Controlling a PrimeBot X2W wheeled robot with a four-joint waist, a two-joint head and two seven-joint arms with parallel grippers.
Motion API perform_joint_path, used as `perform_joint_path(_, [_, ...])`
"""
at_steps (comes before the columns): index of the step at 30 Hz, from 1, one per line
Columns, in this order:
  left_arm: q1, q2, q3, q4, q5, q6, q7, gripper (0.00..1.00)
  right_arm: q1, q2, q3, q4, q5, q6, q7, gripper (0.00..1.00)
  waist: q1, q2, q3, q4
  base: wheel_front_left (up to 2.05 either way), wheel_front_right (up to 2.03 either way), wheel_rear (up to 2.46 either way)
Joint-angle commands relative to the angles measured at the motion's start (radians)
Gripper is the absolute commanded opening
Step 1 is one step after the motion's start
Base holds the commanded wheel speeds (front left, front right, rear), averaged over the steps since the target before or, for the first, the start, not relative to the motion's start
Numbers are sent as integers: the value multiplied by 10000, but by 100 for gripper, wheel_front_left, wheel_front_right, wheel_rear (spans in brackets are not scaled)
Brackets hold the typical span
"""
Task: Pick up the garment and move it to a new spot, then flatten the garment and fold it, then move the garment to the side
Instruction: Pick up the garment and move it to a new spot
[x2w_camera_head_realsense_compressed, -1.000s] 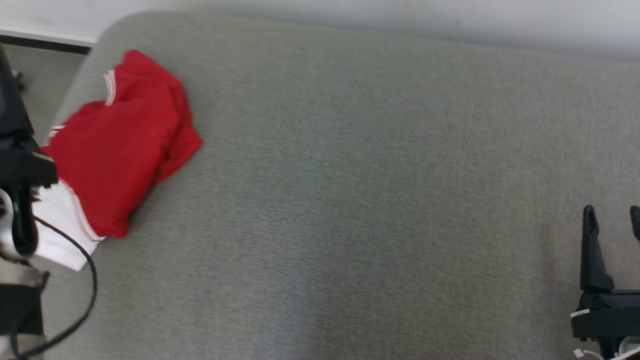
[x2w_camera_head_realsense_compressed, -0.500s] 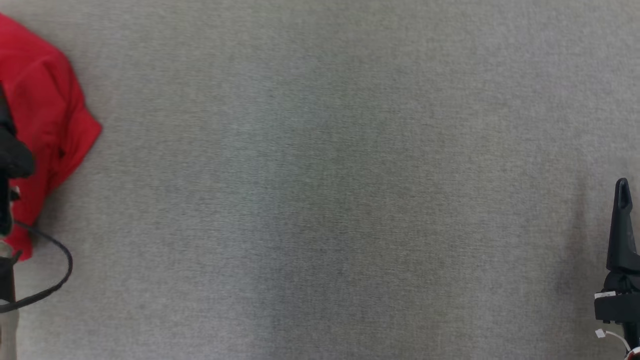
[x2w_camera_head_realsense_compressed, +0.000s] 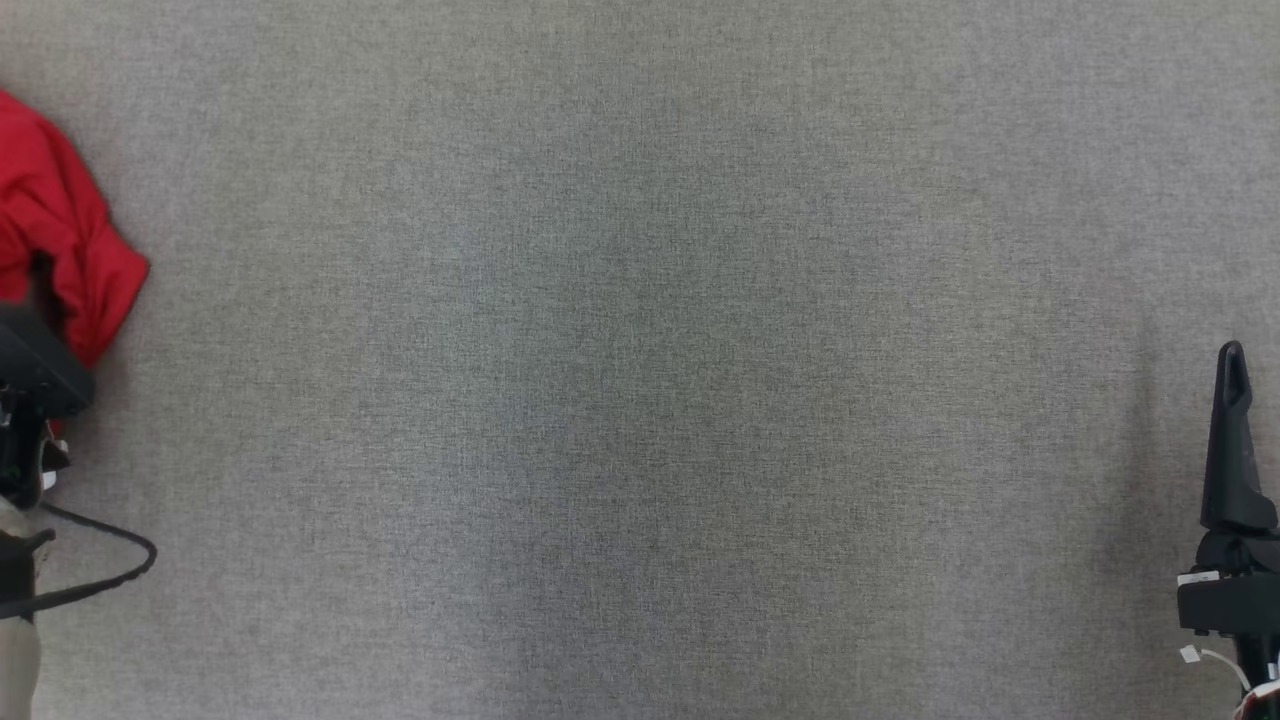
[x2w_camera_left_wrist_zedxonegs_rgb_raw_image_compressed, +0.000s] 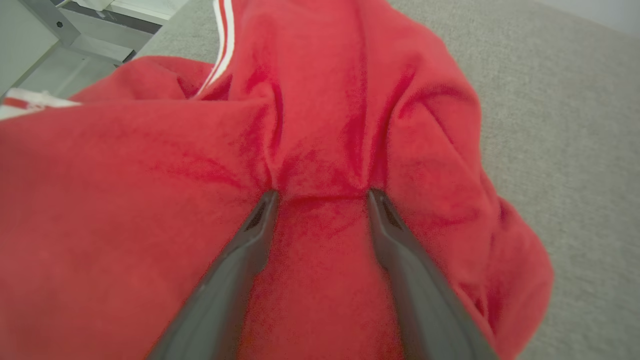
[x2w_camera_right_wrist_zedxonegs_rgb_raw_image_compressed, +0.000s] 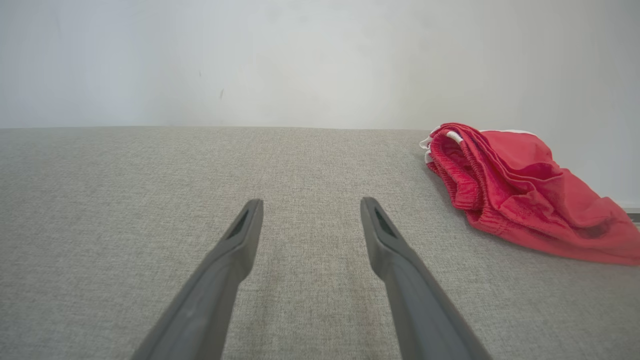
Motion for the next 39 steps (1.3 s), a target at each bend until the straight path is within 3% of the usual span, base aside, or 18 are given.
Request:
perform_joint_path(1, [156, 24, -51, 230, 41, 35, -135, 0, -102, 42, 32, 37, -59, -25, -15, 100, 0, -2, -47, -9, 0, 0, 0])
perform_joint_path(12, [-650, 629, -484, -618, 688, 139, -2904, 0, -143, 336, 475, 1001, 166, -25, -480, 100, 0, -2, -1289, 3, 0, 0, 0])
perform_joint_path(19, [-1539, 399, -1321, -2335, 1148, 73, -3160, 0, -54, 713, 710, 1804, 242, -25, -872, 100, 0, -2, -2205, -215, 0, 0, 0])
perform_joint_path(27, [-2171, -454, -2358, -5347, 1015, 24, -1801, 0, -127, 1121, 729, 2471, 341, -25, -1219, 100, 0, -2, -2675, -1224, 0, 0, 0])
perform_joint_path(29, [-2220, -591, -2468, -5622, 985, 25, -1636, 0, -164, 1143, 756, 2564, 371, -25, -1240, 100, 0, -2, -2695, -1394, 0, 0, 0])
perform_joint_path(34, [-2246, -1605, -3116, -6560, 846, 82, -1122, 0, -304, 1249, 733, 2917, 447, -25, -1351, 100, 0, -2, -2728, -2146, 0, 0, 0])
perform_joint_path(39, [-1847, -2597, -3727, -6592, 700, 180, -1100, 0, -378, 1314, 736, 3118, 487, -25, -1388, 100, 0, -2, -2697, -2698, 0, 0, 0])
